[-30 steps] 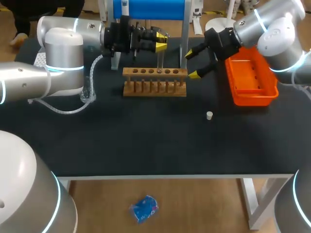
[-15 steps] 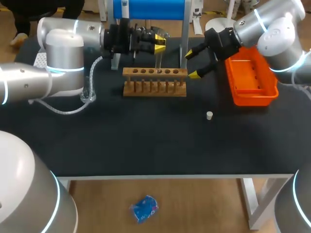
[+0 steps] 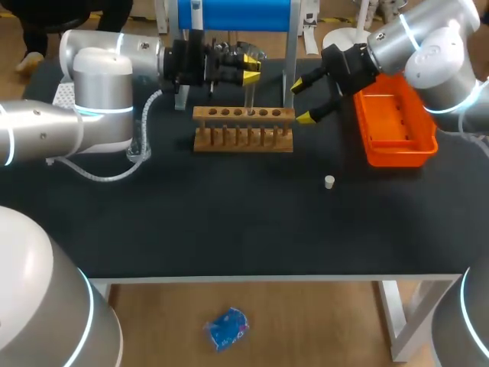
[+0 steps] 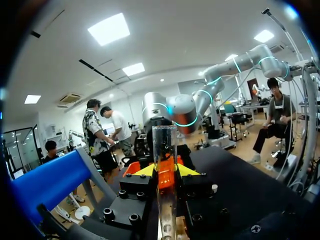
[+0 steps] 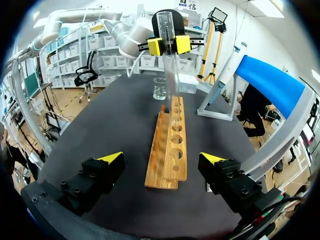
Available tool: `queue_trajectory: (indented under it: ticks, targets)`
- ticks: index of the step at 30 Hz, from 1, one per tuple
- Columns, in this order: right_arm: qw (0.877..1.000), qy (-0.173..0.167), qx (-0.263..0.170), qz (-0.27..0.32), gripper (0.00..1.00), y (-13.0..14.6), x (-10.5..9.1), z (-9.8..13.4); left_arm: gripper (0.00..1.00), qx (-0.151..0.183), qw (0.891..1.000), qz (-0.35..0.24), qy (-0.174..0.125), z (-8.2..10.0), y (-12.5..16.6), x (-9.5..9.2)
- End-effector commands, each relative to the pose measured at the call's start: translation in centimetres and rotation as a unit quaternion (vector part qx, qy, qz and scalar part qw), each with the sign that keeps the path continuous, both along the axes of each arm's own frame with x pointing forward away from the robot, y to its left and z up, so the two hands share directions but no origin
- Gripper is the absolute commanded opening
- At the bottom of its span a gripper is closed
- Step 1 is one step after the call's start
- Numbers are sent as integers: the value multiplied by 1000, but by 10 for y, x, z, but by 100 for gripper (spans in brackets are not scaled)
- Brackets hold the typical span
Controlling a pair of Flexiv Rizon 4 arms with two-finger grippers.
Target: Invert the test tube, pick up the pipette, mount the tip to pipette, aspirate from beaker and dispense into the tube, eject the tip, return the pipette, and cap with the stopper.
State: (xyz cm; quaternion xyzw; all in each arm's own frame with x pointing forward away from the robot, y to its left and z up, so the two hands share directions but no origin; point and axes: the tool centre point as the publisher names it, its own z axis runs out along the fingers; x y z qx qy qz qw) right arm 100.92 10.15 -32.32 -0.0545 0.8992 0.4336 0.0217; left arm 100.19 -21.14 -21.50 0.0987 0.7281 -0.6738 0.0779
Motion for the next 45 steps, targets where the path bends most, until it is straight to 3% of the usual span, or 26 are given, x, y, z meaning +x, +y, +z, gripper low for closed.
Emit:
queue_trajectory:
  ticks: [1,26,45]
  targets:
    - [1000,0,0,1,100,0,1,0,0,-1,1000,-2,0,-4,-1,4]
    - [1000,0,0,1,100,0,1,0,0,2,1000,-5,8,-16,-3,11]
    - [1000,0,0,1,100,0,1,0,0,-2,999,-5,34,-44,-4,19]
